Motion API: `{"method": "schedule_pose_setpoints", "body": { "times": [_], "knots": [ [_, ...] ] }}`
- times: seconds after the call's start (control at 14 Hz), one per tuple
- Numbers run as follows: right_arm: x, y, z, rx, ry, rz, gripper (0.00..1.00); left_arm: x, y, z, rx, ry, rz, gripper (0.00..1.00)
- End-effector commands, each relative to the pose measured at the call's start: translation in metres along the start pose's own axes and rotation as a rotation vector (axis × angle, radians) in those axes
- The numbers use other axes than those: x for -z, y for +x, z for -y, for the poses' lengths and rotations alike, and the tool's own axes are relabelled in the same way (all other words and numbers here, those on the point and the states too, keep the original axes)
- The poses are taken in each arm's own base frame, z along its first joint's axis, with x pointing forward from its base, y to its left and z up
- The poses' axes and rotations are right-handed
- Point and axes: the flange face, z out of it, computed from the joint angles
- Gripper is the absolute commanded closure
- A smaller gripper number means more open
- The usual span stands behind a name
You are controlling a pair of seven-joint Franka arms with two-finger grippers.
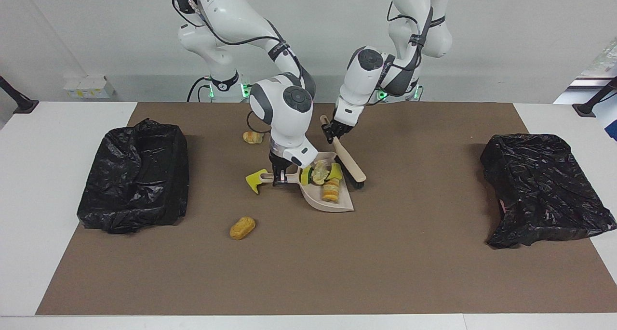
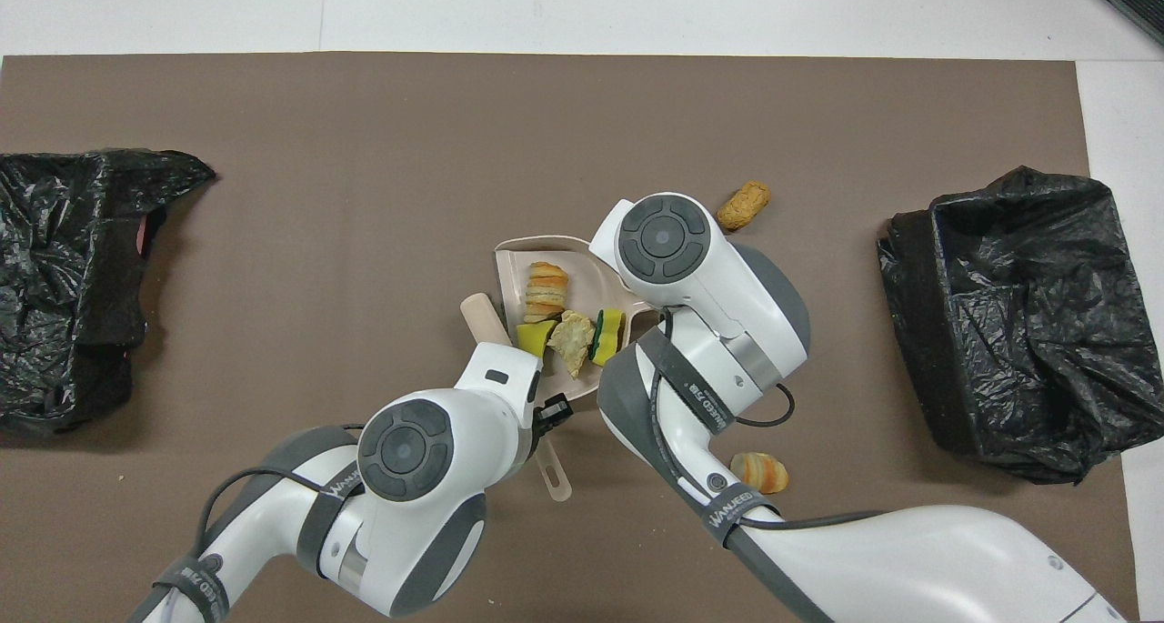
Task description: Sweep and dump trash in bin
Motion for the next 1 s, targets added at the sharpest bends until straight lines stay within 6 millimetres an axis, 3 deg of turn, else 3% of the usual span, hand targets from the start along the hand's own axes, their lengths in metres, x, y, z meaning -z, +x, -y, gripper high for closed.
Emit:
{"method": "schedule_pose_setpoints", "body": {
  "times": [0.0,0.14,0.5,0.71,0.85,0.93],
  "knots": [
    [0.001,-0.011,0.002,0.003,-0.006,-0.003,1.0,0.008,0.031,0.01,-0.009,0.015,-0.009,1.0],
    [0.004,-0.018,-0.002,-0.014,-0.011,-0.008,1.0,0.011,0.043,0.018,-0.021,0.03,0.002,1.0],
    [0.006,-0.044,-0.009,-0.07,0.008,-0.063,1.0,0.011,0.045,0.02,-0.029,0.03,0.001,1.0],
    [0.004,-0.055,-0.012,-0.094,0.032,-0.125,1.0,0.009,0.033,0.014,-0.108,0.032,0.006,1.0],
    [0.002,-0.075,-0.017,-0.121,0.052,-0.193,1.0,0.008,0.018,0.006,-0.174,0.035,0.015,1.0],
    [0.003,-0.075,-0.018,-0.109,0.05,-0.2,1.0,0.007,0.009,0.002,-0.193,0.038,0.021,1.0]
  ]
}}
